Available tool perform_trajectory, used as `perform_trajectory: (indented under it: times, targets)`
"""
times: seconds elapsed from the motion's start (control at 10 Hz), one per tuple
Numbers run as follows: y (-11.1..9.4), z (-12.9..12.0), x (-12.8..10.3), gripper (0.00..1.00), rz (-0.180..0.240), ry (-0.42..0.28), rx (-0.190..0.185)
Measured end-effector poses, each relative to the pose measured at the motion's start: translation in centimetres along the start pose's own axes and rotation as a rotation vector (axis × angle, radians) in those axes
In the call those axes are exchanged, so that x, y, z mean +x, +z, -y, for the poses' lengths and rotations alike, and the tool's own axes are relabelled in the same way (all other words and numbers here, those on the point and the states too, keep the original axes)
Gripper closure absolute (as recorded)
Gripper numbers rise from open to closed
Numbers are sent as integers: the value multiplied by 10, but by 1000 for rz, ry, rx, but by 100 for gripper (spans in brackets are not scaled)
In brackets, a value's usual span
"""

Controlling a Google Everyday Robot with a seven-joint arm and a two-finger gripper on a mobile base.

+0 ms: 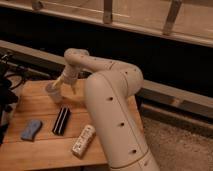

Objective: Pick up the ceramic cup

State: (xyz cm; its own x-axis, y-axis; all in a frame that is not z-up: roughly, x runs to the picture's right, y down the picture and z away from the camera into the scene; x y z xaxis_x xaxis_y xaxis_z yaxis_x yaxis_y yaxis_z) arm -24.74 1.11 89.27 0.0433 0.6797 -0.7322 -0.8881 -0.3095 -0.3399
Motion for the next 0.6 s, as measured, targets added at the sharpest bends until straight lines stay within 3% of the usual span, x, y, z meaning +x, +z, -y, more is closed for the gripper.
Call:
perform_trajectory:
  times: [0.2, 0.6]
  targets:
    - [11, 11, 3, 27, -15, 19, -3]
    - [7, -3, 1, 67, -14, -13, 8]
